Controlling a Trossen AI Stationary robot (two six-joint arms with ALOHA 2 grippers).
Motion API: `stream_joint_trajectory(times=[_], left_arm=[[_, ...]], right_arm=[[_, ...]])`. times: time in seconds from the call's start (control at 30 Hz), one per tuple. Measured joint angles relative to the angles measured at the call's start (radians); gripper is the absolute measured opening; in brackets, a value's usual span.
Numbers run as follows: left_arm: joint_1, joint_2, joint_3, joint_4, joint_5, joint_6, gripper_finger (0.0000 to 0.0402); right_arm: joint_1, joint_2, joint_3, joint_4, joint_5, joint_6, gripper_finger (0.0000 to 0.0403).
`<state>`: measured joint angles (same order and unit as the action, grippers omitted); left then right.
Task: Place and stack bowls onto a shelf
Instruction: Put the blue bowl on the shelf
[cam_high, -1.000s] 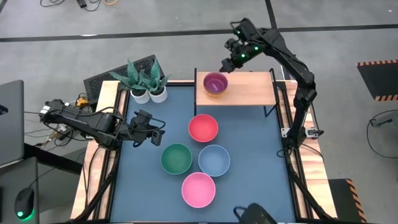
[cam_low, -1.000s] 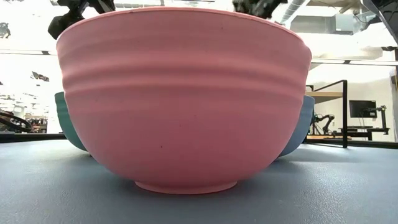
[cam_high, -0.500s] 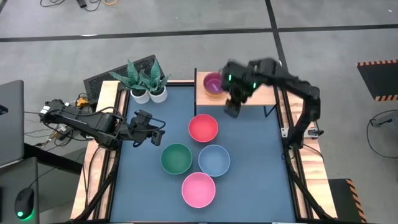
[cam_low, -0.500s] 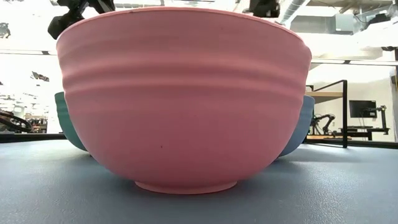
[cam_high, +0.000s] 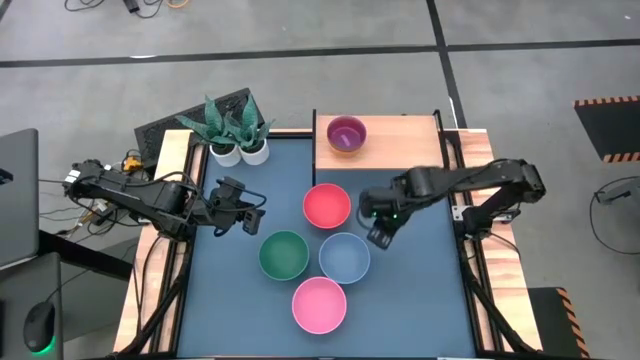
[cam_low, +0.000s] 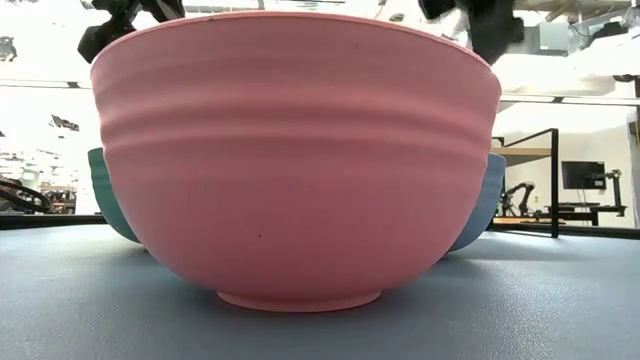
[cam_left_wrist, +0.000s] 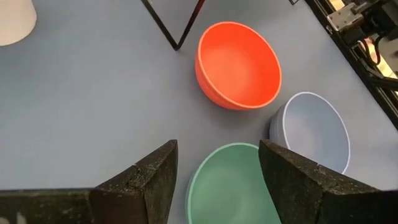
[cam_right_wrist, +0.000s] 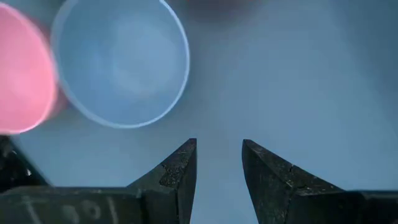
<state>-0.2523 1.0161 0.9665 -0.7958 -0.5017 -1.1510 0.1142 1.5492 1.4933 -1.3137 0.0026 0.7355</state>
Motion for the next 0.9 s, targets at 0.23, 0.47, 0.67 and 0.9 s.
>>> stream_joint_trajectory(times=[0.23,0.47,0.67,0.9], left_arm=[[0.000,0.000,0.000,0.000,0.043,0.006,0.0209],[0.000,0.000,0.000,0.000,0.077,0.004,0.0209],[0.000,0.000,0.000,-0.001,0.078,0.005,0.0209],[0.000,0.000,0.000,-0.001,0.077,0.004,0.0209]], right_arm=[[0.003,0.025,-0.219,0.286,-0.036,0.036,0.0152],[0.011,0.086,-0.277,0.457,-0.081,0.033,0.0152],[0.012,0.172,-0.288,0.489,-0.088,0.025,0.0152],[0.024,0.237,-0.288,0.508,-0.159,0.034,0.0129]])
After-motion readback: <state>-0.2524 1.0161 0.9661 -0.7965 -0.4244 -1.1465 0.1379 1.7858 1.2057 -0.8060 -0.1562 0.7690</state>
